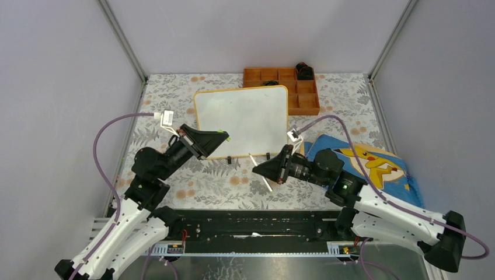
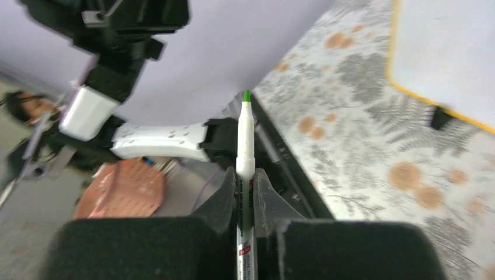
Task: Write a sentence on the whiteboard
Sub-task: Open the whiteboard marker at the center of the board, then place the pen cap at the center of the board.
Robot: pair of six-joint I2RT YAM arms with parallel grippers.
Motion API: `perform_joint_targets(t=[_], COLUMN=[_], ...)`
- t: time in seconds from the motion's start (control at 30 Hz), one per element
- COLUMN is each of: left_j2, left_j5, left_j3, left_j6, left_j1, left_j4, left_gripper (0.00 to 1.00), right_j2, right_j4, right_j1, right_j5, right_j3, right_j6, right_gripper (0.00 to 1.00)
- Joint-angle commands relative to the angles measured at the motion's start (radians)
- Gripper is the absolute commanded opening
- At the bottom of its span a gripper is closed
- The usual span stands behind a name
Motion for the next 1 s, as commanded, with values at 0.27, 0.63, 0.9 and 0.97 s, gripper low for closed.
perform_joint_targets(t=[0.27, 0.63, 0.9, 0.97], left_j2=[0.281, 0.932, 1.258, 1.287], left_j5=[-0.287, -0.529, -0.549, -0.541], left_j3=[0.093, 0.439, 0.668, 0.671], left_j6=[0.229, 0.296, 0.272, 0.263], left_j1=[-0.221, -0.534, -0.563, -0.563], left_j4=[-0.467, -0.514, -0.603, -0.606], left_gripper=[0.0, 0.0, 0.0, 0.0], right_j2=[-0.266, -0.416, -0.521, -0.521], right_j4=[-0.694, -0.783, -0.834, -0.848], right_j1=[-0.003, -0.004, -0.002, -0.003], right_j5=[0.757, 0.908, 0.956, 0.948], right_j3=[0.077, 0.046, 0.062, 0.061], right_j6=[-0.185, -0.223, -0.241, -0.236], right_gripper=[0.0, 0.0, 0.0, 0.0])
